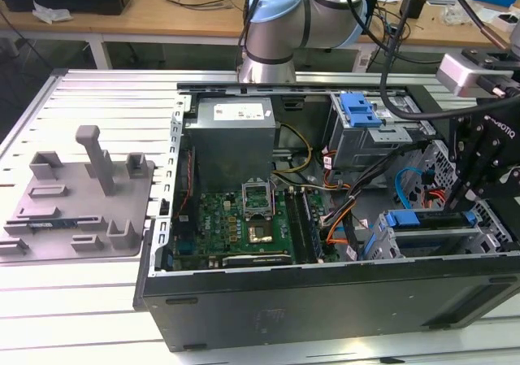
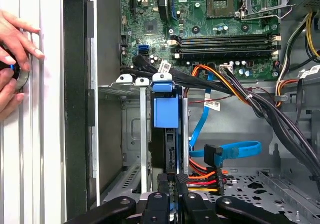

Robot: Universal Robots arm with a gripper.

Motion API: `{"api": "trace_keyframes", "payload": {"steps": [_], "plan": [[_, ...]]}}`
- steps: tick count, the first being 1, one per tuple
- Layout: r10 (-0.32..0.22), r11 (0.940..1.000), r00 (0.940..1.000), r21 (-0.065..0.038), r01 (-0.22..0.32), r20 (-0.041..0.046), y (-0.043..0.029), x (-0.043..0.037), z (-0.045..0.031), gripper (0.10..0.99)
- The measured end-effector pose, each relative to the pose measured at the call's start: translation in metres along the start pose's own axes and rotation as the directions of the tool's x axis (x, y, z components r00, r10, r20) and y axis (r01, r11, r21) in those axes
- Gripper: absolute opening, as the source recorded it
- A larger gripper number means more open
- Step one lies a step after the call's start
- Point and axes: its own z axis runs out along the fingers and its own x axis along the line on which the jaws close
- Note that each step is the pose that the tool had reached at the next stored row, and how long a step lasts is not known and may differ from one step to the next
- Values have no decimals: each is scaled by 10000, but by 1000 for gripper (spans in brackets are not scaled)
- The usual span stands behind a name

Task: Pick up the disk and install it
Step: 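Insert the first disk wire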

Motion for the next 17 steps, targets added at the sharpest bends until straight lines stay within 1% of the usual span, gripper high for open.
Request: {"api": "trace_keyframes", "payload": {"steps": [7, 11, 17], "plan": [[18, 10000, 10000, -2, -18, -8, 2, -47, -4, 165], [187, 9998, 9998, -21, -187, -7, -1, -48, -2, 165], [189, 9998, 9998, -21, -189, -7, -4, -48, -1, 165]]}}
